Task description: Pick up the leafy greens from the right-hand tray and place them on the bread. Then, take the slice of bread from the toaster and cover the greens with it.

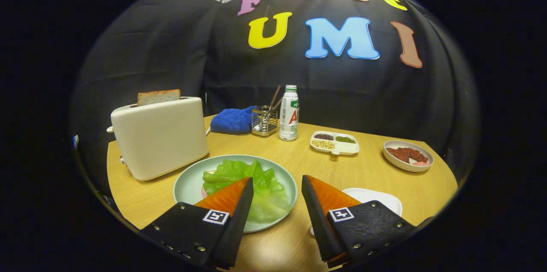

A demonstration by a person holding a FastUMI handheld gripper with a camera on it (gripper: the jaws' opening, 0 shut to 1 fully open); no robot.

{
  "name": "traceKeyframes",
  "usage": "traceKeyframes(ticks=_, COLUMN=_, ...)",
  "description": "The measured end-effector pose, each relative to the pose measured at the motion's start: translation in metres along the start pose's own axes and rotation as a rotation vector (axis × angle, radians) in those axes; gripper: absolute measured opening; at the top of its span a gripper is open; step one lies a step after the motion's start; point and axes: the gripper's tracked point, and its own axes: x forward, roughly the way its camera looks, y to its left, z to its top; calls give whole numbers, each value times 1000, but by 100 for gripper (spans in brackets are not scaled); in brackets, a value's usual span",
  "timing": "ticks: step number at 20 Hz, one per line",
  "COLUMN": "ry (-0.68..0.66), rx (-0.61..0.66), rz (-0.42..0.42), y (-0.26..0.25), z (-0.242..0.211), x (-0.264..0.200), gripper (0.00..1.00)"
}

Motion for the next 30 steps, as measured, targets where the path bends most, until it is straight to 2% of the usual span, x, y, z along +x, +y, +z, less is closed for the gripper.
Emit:
traceKeyframes(ticks=1, ry=-37, rx=11, rz=-9, y=3, z=11, x=-6, gripper=70)
traceKeyframes(ticks=4, ry=-85, rx=38, rz=-173, y=-4, z=40, x=-30, gripper=70)
traceKeyframes(ticks=5, ry=-127, rx=34, rz=-186, y=3, z=54, x=-38, gripper=70)
traceKeyframes(ticks=10, ry=-183, rx=-9, rz=-121, y=56, z=81, x=-58, gripper=69)
traceKeyframes(ticks=15, ry=-181, rx=45, rz=-54, y=108, z=94, x=-56, gripper=69)
traceKeyframes(ticks=18, ry=-180, rx=71, rz=18, y=142, z=105, x=-54, gripper=69)
traceKeyframes(ticks=21, ry=-197, rx=70, rz=23, y=162, z=117, x=-51, gripper=69)
traceKeyframes(ticks=24, ry=-222, rx=123, rz=26, y=189, z=133, x=-41, gripper=69)
traceKeyframes(ticks=28, ry=-168, rx=170, rz=86, y=235, z=134, x=-22, gripper=69)
traceKeyframes(ticks=30, ry=-154, rx=175, rz=81, y=247, z=136, x=-14, gripper=69)
